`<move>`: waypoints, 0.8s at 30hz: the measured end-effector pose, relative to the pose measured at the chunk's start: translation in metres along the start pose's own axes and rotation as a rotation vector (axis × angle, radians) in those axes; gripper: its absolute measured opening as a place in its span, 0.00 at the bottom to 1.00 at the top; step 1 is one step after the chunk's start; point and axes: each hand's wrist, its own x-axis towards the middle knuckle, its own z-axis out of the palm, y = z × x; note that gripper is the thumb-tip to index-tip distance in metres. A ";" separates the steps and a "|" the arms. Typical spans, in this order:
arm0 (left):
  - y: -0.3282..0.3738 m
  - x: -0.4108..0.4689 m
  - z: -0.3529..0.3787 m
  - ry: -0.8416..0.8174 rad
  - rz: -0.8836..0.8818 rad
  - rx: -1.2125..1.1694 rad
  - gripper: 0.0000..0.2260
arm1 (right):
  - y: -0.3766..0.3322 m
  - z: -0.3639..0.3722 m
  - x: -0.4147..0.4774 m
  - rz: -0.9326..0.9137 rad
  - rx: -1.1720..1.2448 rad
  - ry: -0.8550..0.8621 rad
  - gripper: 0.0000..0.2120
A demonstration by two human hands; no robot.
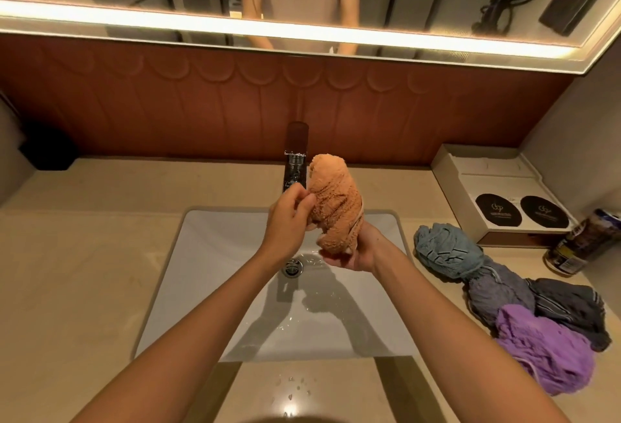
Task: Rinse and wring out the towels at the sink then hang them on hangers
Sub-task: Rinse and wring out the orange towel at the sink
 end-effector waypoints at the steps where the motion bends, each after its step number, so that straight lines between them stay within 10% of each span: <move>1: 0.001 0.003 0.001 0.051 0.017 0.064 0.10 | -0.004 0.001 -0.001 -0.033 -0.043 0.012 0.22; 6: 0.011 0.015 -0.006 0.196 0.070 0.249 0.11 | -0.025 -0.002 -0.018 -0.518 -0.126 -0.069 0.25; 11: 0.025 0.027 -0.017 -0.017 0.067 0.295 0.13 | -0.028 -0.002 -0.021 -0.485 -0.114 -0.190 0.17; 18: 0.022 0.053 -0.043 -0.095 -0.148 0.099 0.20 | -0.032 -0.028 -0.020 -0.493 0.121 -0.419 0.41; 21: 0.019 0.055 -0.048 -0.027 -0.270 0.036 0.22 | -0.035 -0.028 -0.024 -0.505 0.161 -0.383 0.30; 24: 0.028 0.046 -0.048 0.173 -0.026 0.414 0.16 | -0.034 -0.017 -0.025 -0.474 0.208 -0.268 0.14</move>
